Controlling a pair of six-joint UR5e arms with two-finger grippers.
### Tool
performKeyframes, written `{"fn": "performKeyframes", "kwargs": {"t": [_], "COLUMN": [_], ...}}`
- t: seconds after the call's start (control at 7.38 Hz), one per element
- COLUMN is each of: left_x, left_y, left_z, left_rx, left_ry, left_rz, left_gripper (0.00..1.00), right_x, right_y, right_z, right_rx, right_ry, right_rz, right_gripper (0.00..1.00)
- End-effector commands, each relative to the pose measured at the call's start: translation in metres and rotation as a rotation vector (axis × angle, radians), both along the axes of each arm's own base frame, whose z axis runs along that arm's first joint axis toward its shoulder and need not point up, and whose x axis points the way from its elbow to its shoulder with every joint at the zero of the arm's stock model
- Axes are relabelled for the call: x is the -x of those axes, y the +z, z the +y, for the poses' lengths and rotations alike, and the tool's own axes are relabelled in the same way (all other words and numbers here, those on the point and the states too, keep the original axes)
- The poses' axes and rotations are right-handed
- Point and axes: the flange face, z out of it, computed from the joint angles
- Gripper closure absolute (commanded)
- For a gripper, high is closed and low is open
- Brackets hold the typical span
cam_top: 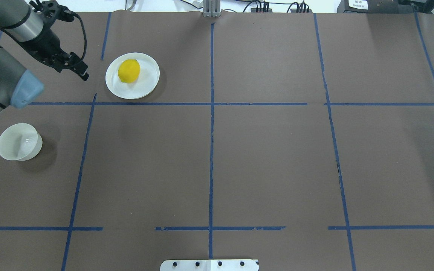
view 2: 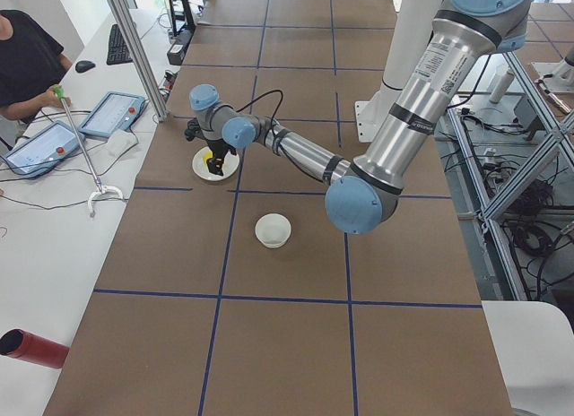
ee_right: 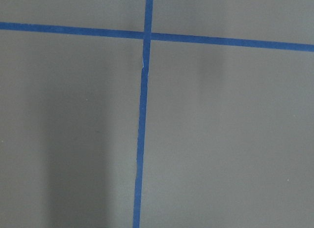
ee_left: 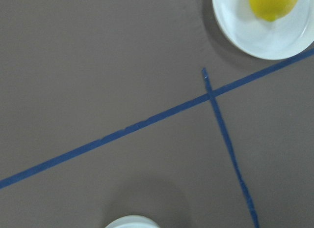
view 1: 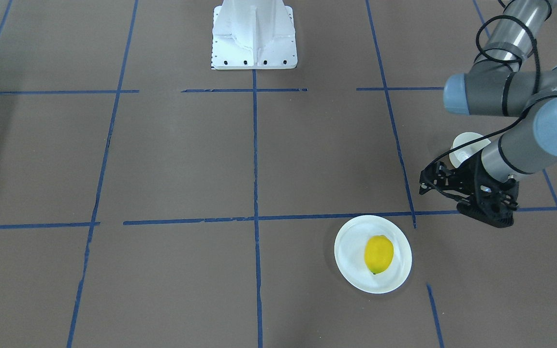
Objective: Move lemon from plate to bowl
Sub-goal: 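Move the left gripper over the yellow lemon on the white plate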
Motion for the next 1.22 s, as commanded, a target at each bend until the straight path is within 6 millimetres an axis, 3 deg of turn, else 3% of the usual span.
{"fn": "performKeyframes", "kwargs": {"t": [0.0, 0.41, 0.68, 1.08], "left_x": [-0.060, -0.107, -0.124, -0.142], "left_y": [-0.005, -0.019, -0.009, -0.001], "left_z": [-0.035, -0.054, -0.053, -0.066], "left_rx": [0.023, -0.001, -0.012, -0.013], "left_ry": [-0.076, -0.107, -0.120, -0.128], "left_rz": [0.042, -0.012, -0.018, -0.016], "left_gripper": [0.00, 0.00, 0.00, 0.01], "right_x": [0.000, 0.000, 0.000, 0.000], "right_y": [0.000, -0.001, 0.000, -0.001], "right_z": [0.000, 0.000, 0.000, 0.000], "right_rx": [0.000, -0.002, 0.000, -0.002], "right_ry": [0.000, 0.000, 0.000, 0.000], "right_rz": [-0.001, -0.001, -0.001, -0.001], "right_gripper": [0.00, 0.00, 0.00, 0.00]}}
